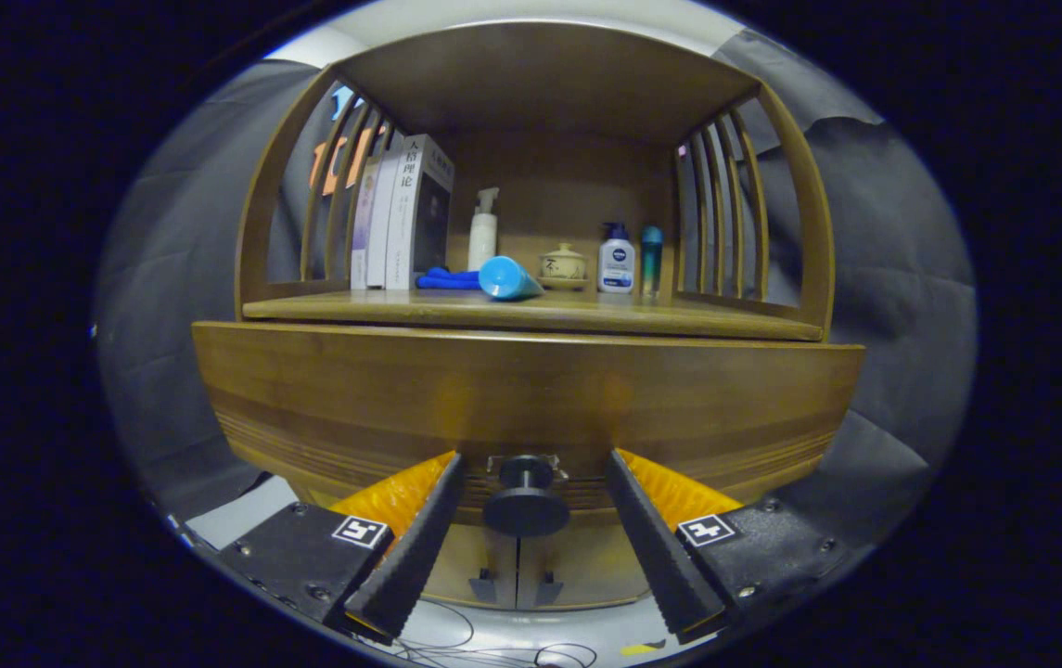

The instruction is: Pull open the drawer, take out the items inside it, and place them on the countertop above the cabinet.

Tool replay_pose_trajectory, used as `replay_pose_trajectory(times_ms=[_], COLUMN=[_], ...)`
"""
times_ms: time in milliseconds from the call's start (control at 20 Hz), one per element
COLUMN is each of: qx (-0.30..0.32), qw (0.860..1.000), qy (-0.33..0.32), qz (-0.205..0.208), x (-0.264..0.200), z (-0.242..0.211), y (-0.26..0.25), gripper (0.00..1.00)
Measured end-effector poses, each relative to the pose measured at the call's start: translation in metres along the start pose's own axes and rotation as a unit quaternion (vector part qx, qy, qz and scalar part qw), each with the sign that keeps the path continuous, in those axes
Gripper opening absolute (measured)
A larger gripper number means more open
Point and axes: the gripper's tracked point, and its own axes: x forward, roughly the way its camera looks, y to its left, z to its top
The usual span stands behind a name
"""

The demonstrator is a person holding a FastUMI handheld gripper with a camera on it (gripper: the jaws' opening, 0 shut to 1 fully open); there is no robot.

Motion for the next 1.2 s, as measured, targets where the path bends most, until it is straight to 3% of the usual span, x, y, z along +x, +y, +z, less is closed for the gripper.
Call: replay_pose_trajectory(times_ms=[450, 950, 1200], qx=[-0.006, -0.014, -0.022], qw=[1.0, 1.0, 0.999], qy=[0.016, 0.007, -0.002], qz=[-0.002, -0.013, 0.03], x=[0.038, 0.038, 0.009], z=[0.009, 0.008, 0.015], y=[0.001, 0.002, 0.017], gripper=[0.99, 1.0, 1.0])
